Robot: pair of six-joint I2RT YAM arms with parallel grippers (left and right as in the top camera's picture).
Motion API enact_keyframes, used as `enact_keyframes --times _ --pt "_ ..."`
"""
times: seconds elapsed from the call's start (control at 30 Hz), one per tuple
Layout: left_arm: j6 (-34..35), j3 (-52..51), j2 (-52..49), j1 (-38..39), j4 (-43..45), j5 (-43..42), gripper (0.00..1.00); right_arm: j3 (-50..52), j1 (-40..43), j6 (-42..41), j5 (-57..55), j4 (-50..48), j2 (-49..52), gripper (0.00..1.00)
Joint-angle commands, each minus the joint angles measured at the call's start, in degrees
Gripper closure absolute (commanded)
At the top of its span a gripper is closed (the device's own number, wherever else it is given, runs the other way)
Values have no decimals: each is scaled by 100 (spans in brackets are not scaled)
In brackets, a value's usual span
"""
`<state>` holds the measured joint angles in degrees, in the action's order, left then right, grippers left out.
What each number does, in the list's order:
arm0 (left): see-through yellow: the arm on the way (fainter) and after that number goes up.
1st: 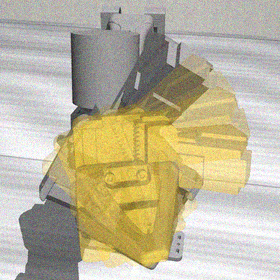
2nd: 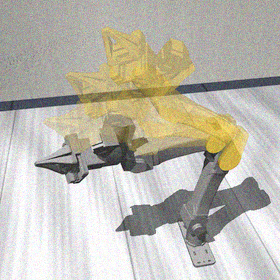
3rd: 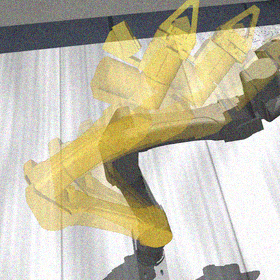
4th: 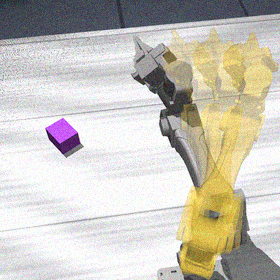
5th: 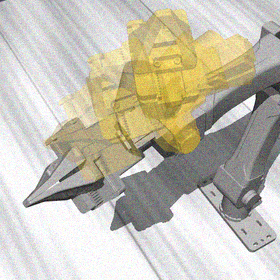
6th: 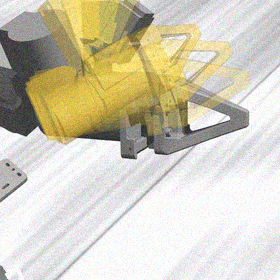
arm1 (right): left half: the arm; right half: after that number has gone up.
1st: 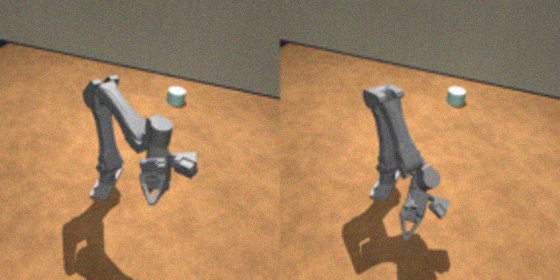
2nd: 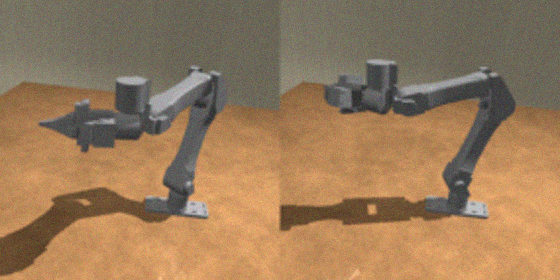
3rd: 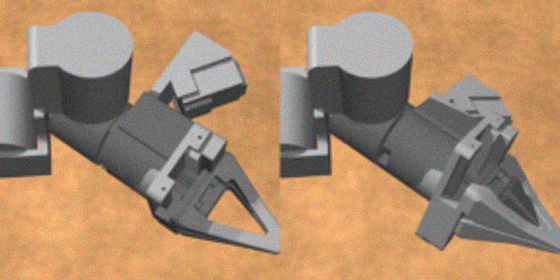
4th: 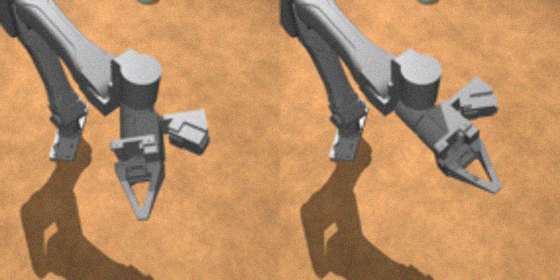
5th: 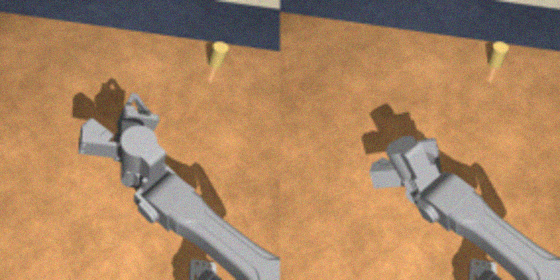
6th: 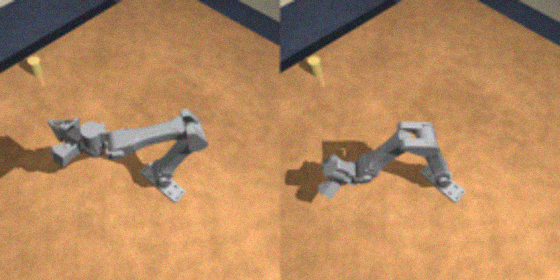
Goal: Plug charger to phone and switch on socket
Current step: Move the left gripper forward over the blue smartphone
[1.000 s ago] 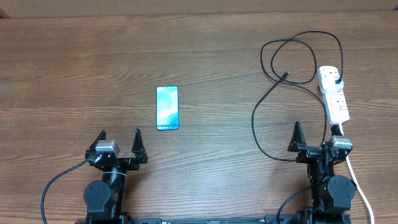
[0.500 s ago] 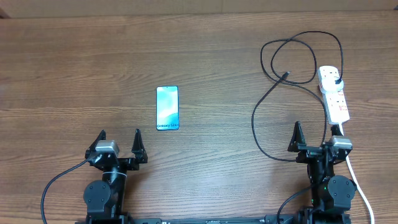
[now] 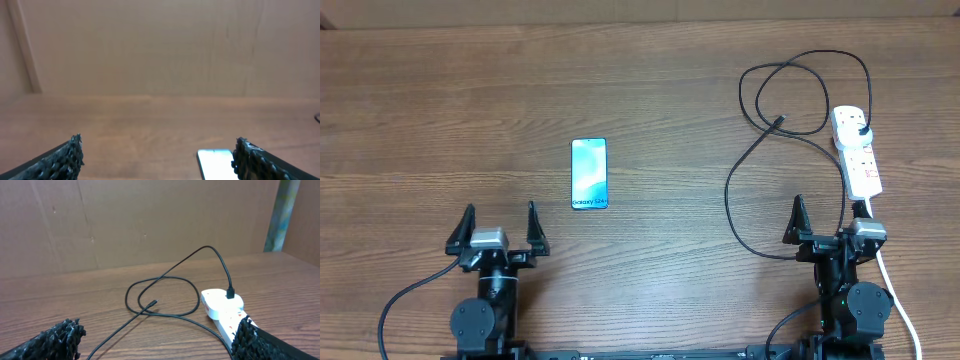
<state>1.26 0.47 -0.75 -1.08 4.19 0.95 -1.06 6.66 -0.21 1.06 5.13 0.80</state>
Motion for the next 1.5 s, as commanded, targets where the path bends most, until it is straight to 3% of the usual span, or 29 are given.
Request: enact_keyframes --times 0.0,0.27,0.4,0.6,0.9,1.1,1.3,1.47 --pt "-24 -20 44 35 146 291 0 61 -20 7 -59 -37 -63 0" --pt "1552 -20 44 35 223 654 0 61 -20 7 -57 -37 -63 0" --pt "1836 -20 44 35 374 654 0 61 -20 7 -57 -37 -63 0" --pt "2004 -17 44 35 1150 643 0 61 -20 7 -59 -39 -63 0" --pt "2280 190 44 35 1412 -111 0 61 -20 7 -57 -37 -63 0" --pt "2135 555 -31 35 1368 -136 0 61 -20 7 -59 -37 -63 0" --pt "2124 966 -706 35 1368 118 0 61 -20 7 -57 -37 -63 0" --pt "2098 1620 -1904 35 1368 -109 0 61 -20 7 -59 -37 -63 0"
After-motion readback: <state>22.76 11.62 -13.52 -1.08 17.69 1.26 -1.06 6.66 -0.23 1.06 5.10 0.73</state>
